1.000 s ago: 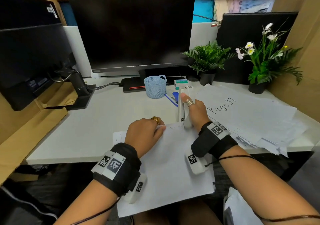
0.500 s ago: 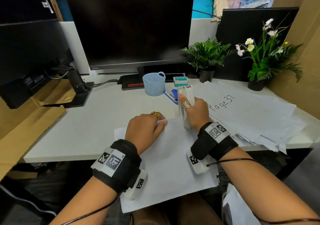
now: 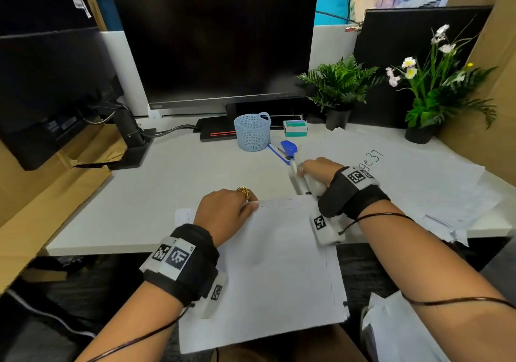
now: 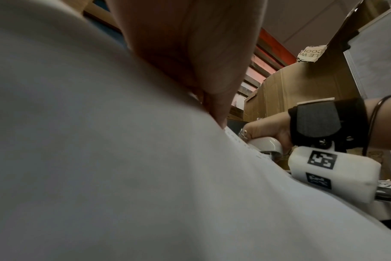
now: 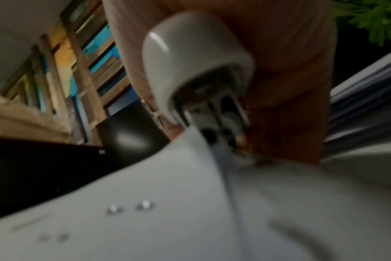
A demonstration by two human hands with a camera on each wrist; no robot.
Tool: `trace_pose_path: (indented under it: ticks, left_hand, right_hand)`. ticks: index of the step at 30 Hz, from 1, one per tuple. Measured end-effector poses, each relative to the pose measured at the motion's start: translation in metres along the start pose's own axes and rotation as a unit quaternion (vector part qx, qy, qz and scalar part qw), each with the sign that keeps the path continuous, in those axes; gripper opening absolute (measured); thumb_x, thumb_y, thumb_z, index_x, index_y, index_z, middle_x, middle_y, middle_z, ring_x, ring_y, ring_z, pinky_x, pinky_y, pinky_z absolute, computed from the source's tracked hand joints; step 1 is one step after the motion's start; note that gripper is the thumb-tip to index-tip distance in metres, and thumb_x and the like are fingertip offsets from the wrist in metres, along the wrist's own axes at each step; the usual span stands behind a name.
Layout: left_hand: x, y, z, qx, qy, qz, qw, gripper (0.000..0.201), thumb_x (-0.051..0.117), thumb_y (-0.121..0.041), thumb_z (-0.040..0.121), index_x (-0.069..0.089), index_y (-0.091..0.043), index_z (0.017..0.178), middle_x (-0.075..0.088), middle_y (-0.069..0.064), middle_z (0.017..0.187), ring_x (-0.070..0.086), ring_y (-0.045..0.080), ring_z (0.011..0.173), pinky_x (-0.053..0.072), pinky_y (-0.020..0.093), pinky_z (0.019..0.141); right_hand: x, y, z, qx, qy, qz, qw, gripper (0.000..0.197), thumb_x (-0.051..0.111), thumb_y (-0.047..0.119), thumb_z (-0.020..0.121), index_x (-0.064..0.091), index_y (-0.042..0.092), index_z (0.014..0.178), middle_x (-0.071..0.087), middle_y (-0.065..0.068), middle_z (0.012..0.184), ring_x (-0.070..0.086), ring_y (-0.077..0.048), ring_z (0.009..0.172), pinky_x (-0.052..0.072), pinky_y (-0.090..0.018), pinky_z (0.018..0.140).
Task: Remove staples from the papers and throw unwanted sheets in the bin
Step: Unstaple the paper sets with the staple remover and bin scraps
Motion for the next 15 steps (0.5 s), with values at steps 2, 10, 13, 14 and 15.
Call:
trace_pose_path:
  ticks: [2,10,13,14,15]
  left_hand:
    - [0.003,0.001,-0.001,0.005,0.003,0.004,1.0,0.027,0.037,-0.041,0.098,0.059,-0.028,0.107,0.067,-0.003,0.09,0.061,0.017,0.085,0.031,0.025,0.061]
    - [0.003,0.001,0.001,0.005,0.002,0.022,1.0,0.028,0.035,-0.041,0.099,0.058,-0.027,0.107,0.067,-0.002,0.092,0.061,0.018,0.086,0.032,0.025,0.062]
    - [0.0,0.002,0.0,-0.004,-0.028,0.015,0.999,0.028,0.035,-0.04,0.099,0.058,-0.025,0.104,0.066,-0.003,0.088,0.061,0.018,0.082,0.03,0.025,0.061]
    - [-0.002,0.003,0.0,-0.006,-0.043,0.014,0.999,0.029,0.034,-0.04,0.099,0.058,-0.025,0.105,0.066,-0.003,0.087,0.061,0.018,0.081,0.03,0.026,0.06]
    - [-0.004,0.002,0.001,-0.005,-0.059,0.014,0.998,0.029,0.034,-0.04,0.099,0.058,-0.025,0.105,0.066,-0.003,0.087,0.061,0.018,0.081,0.031,0.026,0.06]
  right_hand:
    - [-0.003,-0.007,0.009,0.002,-0.026,-0.109,0.994,0.041,0.058,0.029,0.088,0.048,0.003,0.118,0.049,-0.012,0.105,0.048,-0.025,0.093,0.037,-0.028,0.075]
    - [0.0,-0.004,0.004,-0.09,-0.11,-0.251,0.957,0.055,0.067,0.048,0.081,0.058,0.008,0.118,0.057,-0.003,0.097,0.055,-0.018,0.087,0.042,-0.023,0.071]
    - [-0.001,-0.003,-0.025,-0.253,-0.06,-0.128,0.957,0.044,0.073,0.04,0.078,0.064,0.014,0.112,0.063,0.001,0.106,0.055,-0.01,0.096,0.039,-0.009,0.075]
    - [0.0,-0.004,-0.035,-0.273,-0.014,-0.137,0.952,0.039,0.075,0.036,0.076,0.065,0.016,0.108,0.065,0.002,0.104,0.056,-0.008,0.092,0.039,-0.008,0.071]
    - [0.001,-0.007,-0.042,-0.28,0.016,-0.163,0.946,0.035,0.077,0.031,0.075,0.067,0.016,0.105,0.065,0.005,0.1,0.056,-0.006,0.089,0.039,-0.009,0.069]
Point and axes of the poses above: each hand's wrist, its own z-axis towards the middle knuckle, its own x-axis out of the palm, y = z × x, the point moved 1 cm from there along z, towards the middle knuckle
